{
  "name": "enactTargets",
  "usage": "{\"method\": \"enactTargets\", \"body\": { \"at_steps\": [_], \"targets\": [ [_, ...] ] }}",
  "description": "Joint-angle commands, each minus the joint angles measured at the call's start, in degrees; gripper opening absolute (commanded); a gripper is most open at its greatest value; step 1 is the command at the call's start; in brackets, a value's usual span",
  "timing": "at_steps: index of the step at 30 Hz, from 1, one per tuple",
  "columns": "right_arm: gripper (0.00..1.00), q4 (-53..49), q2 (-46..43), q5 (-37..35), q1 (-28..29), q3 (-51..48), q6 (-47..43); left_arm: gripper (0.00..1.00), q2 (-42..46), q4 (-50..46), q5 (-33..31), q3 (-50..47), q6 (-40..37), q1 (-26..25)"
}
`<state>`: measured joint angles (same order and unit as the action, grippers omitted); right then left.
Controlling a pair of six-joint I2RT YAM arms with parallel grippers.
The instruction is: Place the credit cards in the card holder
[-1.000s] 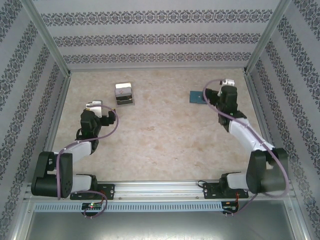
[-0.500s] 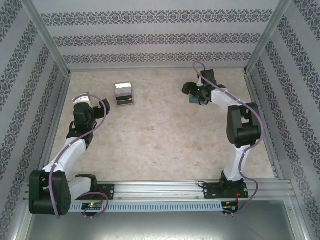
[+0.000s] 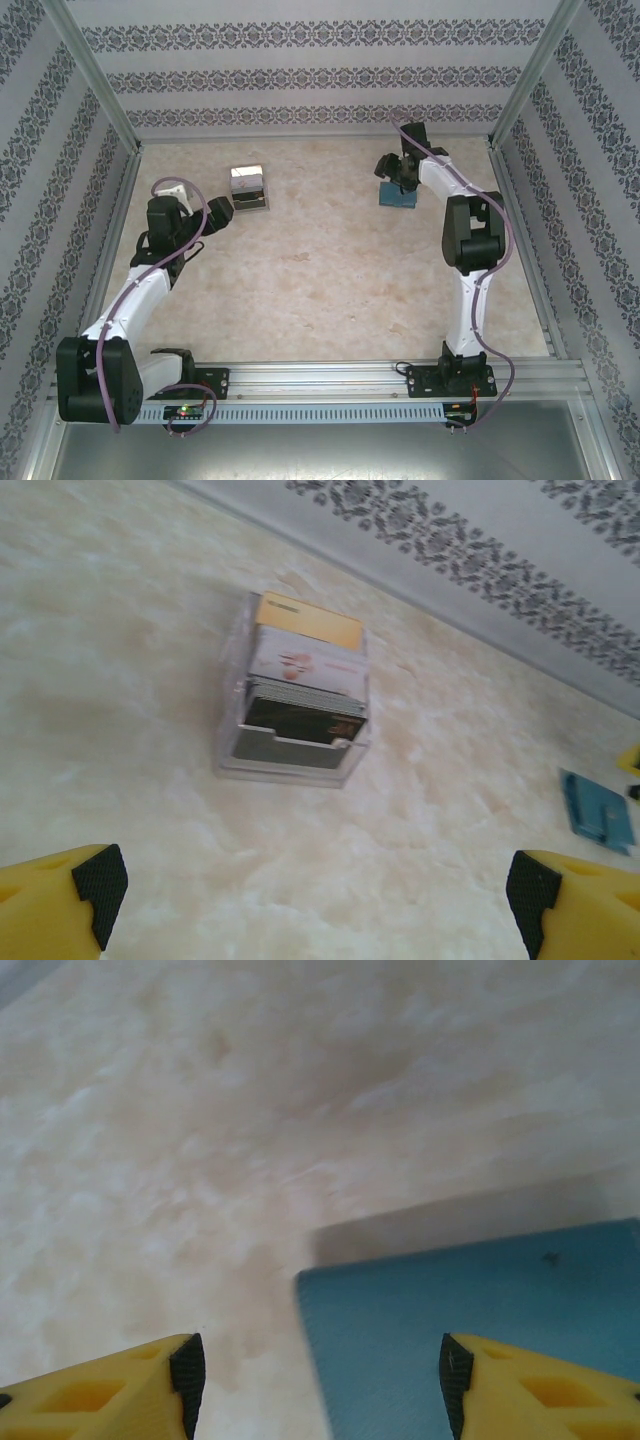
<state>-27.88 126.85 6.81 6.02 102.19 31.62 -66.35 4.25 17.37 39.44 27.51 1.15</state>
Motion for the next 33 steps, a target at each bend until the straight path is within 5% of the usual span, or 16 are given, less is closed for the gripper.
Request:
{"method": "enactTargets", "body": {
  "at_steps": [1,17,33],
  "targets": [
    [0.64,-5.38,3.54,-0.24,0.04,2.88,-0.3,0.99,-0.11,-2.4,6.05,1.95,1.75,0.35],
    [0.59,-14.48,3.8,7.48,5.25,1.02,-10.17,0.99,1.55,-10.45,8.96,5.01,-0.87,-0.26],
    [0.55,-17.63,-13.65,21.82,25.85,-14.97,-31.52,0.99,0.0,-10.66,10.73,4.03,-2.99,-0.43]
  ]
}}
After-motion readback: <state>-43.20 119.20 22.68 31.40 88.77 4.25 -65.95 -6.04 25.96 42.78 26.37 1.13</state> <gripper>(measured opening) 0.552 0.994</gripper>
